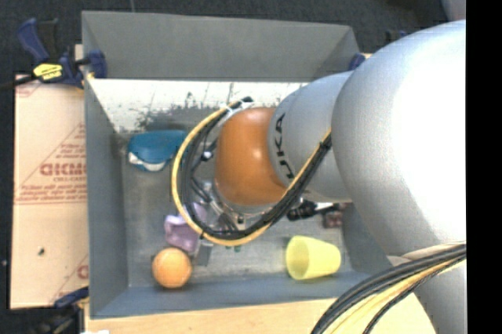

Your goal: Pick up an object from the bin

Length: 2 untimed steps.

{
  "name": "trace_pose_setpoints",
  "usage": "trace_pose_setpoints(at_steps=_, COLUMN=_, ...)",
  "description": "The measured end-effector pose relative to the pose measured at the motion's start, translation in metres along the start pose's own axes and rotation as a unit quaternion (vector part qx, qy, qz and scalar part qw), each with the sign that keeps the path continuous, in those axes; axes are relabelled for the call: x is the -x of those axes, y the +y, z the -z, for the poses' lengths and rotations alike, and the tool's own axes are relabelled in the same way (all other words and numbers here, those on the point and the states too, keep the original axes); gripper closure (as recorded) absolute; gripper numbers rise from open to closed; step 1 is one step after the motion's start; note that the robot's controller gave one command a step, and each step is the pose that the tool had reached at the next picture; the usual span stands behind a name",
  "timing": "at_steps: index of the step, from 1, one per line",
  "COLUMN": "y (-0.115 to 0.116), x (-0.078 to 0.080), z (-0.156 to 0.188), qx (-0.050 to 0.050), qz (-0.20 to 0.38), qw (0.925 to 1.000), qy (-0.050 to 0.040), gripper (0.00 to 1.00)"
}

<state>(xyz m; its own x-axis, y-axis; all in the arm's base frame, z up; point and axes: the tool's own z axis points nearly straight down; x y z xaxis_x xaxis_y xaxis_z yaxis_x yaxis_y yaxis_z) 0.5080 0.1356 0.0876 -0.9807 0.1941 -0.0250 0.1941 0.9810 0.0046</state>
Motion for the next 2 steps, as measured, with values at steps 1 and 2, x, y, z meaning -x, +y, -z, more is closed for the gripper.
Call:
trace_pose_setpoints(at_steps=1, y=-0.009, x=0.034, z=0.08, qx=-0.002, qz=0.163, qw=0.9866, qy=-0.01, gripper=0.0)
trace_pose_setpoints(at_steps=2, y=0.008, x=-0.005, z=0.054, qx=-0.001, qz=0.025, qw=0.9997, qy=0.0042, gripper=0.0)
